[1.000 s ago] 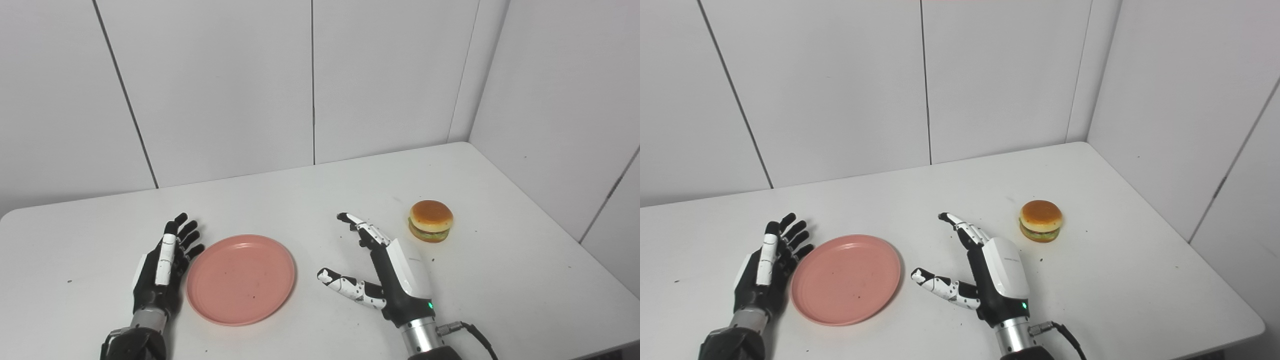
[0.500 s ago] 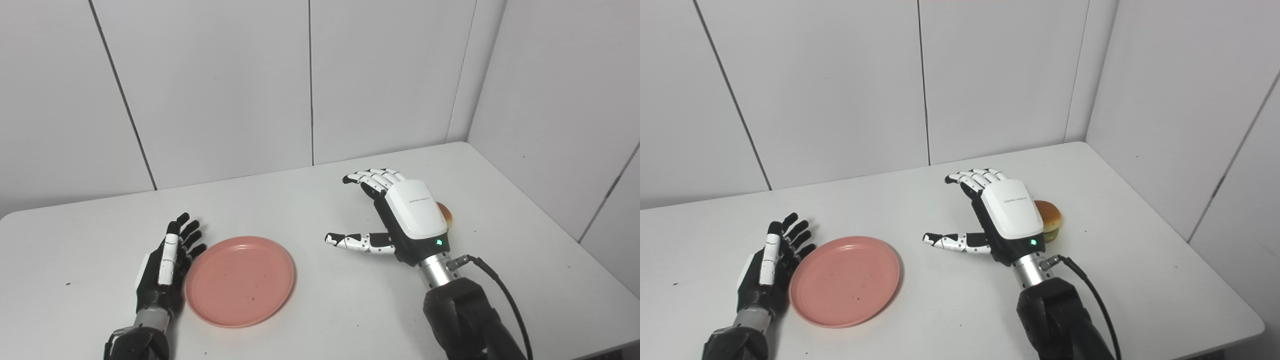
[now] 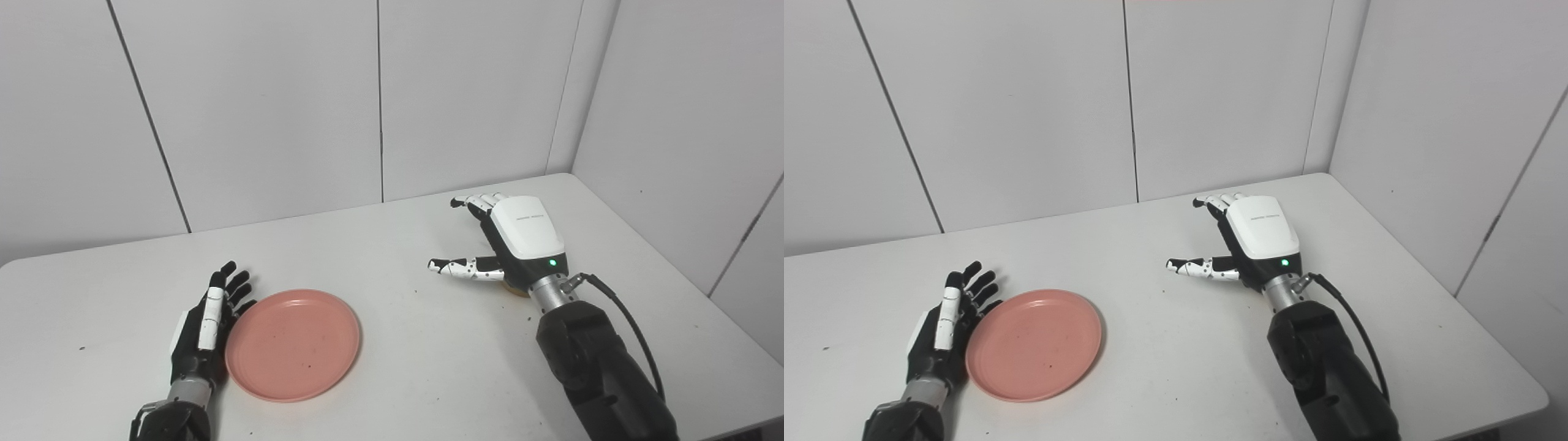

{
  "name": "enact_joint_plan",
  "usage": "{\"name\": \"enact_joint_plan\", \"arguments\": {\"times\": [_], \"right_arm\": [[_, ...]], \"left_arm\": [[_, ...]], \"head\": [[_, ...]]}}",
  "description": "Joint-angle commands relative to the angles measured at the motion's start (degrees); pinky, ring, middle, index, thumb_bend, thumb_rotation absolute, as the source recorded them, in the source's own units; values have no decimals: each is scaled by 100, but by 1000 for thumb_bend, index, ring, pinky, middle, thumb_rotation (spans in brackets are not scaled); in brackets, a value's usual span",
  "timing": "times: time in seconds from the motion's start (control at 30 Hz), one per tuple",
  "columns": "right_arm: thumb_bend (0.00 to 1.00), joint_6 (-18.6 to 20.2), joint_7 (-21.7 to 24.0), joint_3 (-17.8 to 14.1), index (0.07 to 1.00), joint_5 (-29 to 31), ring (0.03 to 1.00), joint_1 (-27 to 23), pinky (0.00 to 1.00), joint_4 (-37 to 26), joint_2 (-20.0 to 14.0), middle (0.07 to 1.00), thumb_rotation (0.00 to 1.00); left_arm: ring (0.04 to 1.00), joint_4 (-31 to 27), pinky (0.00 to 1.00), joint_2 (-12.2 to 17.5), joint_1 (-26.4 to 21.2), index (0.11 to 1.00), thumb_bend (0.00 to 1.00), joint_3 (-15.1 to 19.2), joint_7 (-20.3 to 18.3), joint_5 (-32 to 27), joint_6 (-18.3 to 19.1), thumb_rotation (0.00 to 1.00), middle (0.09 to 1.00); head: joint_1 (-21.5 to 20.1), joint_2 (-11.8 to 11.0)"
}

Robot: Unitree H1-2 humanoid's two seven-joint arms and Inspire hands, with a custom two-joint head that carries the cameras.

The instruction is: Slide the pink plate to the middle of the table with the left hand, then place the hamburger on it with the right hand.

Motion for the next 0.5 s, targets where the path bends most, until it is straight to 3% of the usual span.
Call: {"name": "enact_joint_plan", "arguments": {"times": [0.0, 0.47], "right_arm": [[878, 209, 35, -93, 742, 70, 770, -267, 711, -17, -140, 770, 844], [865, 266, -240, 96, 721, 223, 726, -329, 668, 847, -379, 736, 759]], "left_arm": [[907, -68, 841, 13, -17, 896, 868, -7, 29, 3, 94, 871, 895], [898, -137, 834, 57, 6, 894, 854, -7, 8, 14, 162, 875, 895]], "head": [[-4, 15], [3, 56]]}}
